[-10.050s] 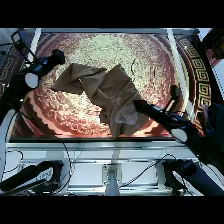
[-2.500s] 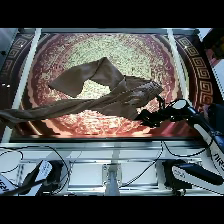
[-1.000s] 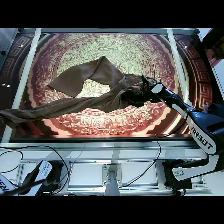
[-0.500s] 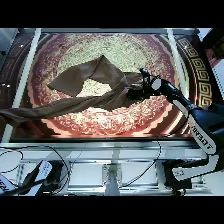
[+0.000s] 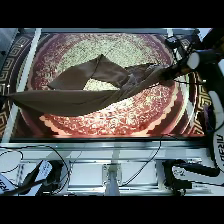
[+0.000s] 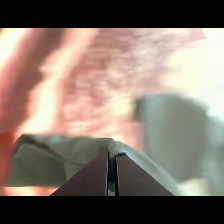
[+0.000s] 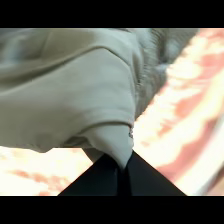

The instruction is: Fold the clothes and pants, and hang the long-sleeved shirts on hangers.

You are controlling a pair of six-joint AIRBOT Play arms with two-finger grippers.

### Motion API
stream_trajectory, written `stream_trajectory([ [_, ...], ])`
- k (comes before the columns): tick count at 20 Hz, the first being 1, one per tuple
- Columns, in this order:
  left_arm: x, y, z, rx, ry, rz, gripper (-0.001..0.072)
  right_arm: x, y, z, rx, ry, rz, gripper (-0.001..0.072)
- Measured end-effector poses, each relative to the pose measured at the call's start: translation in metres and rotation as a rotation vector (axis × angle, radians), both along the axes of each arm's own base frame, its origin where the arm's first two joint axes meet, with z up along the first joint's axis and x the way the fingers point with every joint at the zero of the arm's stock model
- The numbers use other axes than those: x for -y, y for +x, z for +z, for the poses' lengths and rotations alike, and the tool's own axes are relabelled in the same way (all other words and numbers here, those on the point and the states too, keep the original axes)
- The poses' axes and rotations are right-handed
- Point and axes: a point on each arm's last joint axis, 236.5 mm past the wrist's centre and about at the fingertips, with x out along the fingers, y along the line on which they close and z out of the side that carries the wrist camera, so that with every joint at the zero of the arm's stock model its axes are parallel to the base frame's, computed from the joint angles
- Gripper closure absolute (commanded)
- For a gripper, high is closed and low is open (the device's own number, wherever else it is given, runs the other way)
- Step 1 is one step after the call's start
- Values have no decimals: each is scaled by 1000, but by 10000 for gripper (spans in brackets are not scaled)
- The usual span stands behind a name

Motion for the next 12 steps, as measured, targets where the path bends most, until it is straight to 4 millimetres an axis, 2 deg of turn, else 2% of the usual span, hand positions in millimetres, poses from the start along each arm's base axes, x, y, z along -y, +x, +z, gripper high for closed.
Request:
stream_trajectory([
  [2,11,17,24,127,-71,-10,687,17,-14,21,4,-75,62,679],
  [3,14,23,35,179,-100,-6,687,22,-22,23,-15,-98,83,679],
  [5,13,30,48,244,-126,8,686,28,-40,13,-82,-129,116,680],
  [8,8,31,46,242,-110,15,687,30,-75,-33,-243,-134,155,680],
  [12,9,23,22,144,-68,-26,687,26,-139,-110,-497,-96,190,680],
])
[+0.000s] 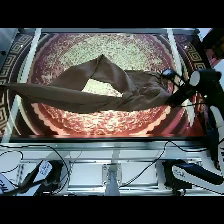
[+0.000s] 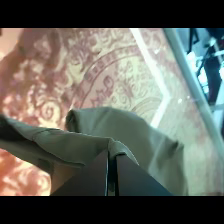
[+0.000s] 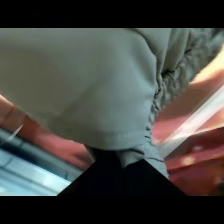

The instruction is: Fold the clothes and pants, and hang the long-sleeved shirts on hangers.

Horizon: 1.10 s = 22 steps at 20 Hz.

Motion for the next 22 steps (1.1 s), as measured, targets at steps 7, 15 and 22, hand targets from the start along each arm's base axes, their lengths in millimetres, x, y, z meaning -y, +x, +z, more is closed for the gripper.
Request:
stream_trajectory([
  [7,13,-23,-38,-182,52,-110,686,-2,-58,-42,-186,10,6,679],
  [15,-3,-9,-27,-106,40,-36,674,-8,-64,-41,-193,34,-7,679],
  [22,-14,0,-76,-171,-17,-47,106,-17,-64,-41,-193,75,-23,678],
])
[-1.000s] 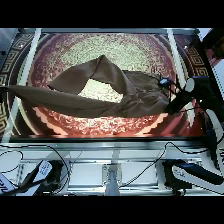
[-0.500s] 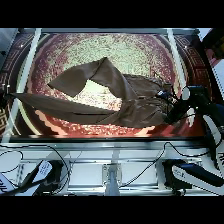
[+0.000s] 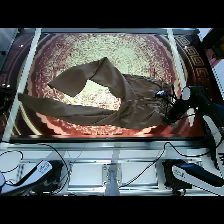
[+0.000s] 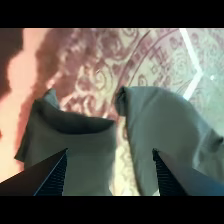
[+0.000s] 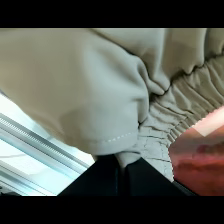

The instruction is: Fold the clothes and pants, and hang the long-sleeved shirts on hangers.

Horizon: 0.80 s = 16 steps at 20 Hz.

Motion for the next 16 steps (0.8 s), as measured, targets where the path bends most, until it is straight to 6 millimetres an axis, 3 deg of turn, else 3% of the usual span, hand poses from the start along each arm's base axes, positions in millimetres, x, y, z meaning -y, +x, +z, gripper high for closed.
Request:
stream_trajectory([
  [2,-2,1,-18,-29,-11,-19,106,-1,0,0,-1,4,-2,678],
  [6,-5,-4,-33,-54,64,-111,117,-2,0,0,-1,9,-5,679],
  [8,-1,-14,-43,-93,143,-224,224,-2,0,0,-1,9,-6,678],
  [12,33,-41,-70,-188,338,-632,221,-3,0,0,-1,10,-7,678],
  [16,77,-49,-88,-188,514,-1030,221,-3,0,0,1,10,-7,678],
])
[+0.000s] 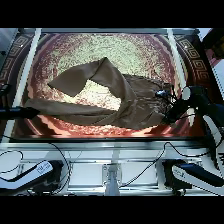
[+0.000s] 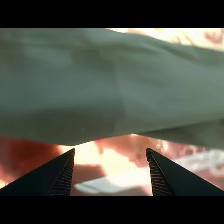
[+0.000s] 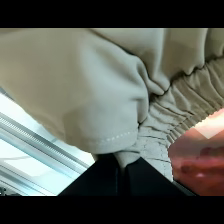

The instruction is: Fold the clothes and pants, and hang the long-sleeved shirts on hangers.

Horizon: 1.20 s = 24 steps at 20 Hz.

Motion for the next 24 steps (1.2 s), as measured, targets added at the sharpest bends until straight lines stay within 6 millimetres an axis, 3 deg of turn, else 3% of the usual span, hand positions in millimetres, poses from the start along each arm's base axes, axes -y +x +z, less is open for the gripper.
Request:
stream_trajectory([
  [4,14,4,-13,19,204,-314,202,0,4,0,17,0,0,678],
  [8,7,8,-24,20,385,-526,54,0,7,-1,30,0,0,678],
  [14,-4,10,-52,-25,459,-627,72,0,11,-1,48,0,0,678],
  [17,-12,19,-65,-24,488,-612,430,0,12,-1,49,-1,1,678],
  [18,-15,23,-66,-17,499,-593,602,1,11,-1,49,-2,1,678],
  [19,-18,27,-67,-8,513,-583,688,1,12,-1,50,-3,1,678],
  [24,-17,37,-57,15,508,-482,690,2,12,-1,50,-6,3,678],
])
